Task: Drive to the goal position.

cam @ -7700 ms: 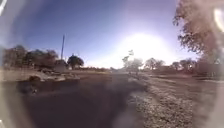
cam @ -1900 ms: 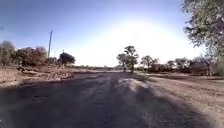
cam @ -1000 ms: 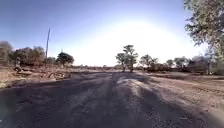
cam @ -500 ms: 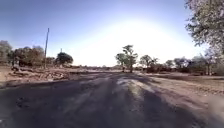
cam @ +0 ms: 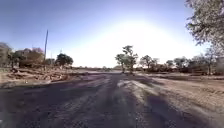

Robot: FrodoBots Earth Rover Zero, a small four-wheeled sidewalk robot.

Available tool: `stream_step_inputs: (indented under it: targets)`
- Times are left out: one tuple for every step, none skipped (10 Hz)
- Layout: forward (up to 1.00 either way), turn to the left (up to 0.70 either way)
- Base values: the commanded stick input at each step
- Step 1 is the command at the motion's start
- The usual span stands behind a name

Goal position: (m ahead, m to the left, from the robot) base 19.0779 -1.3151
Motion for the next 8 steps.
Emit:
stream_step_inputs:
  targets:
    - [0.50,0.00]
    - [0.50,0.00]
    - [0.50,0.00]
    - [0.50,0.00]
    - [0.50,0.00]
    - [0.50,0.00]
    - [0.50,0.00]
    - [0.50,0.00]
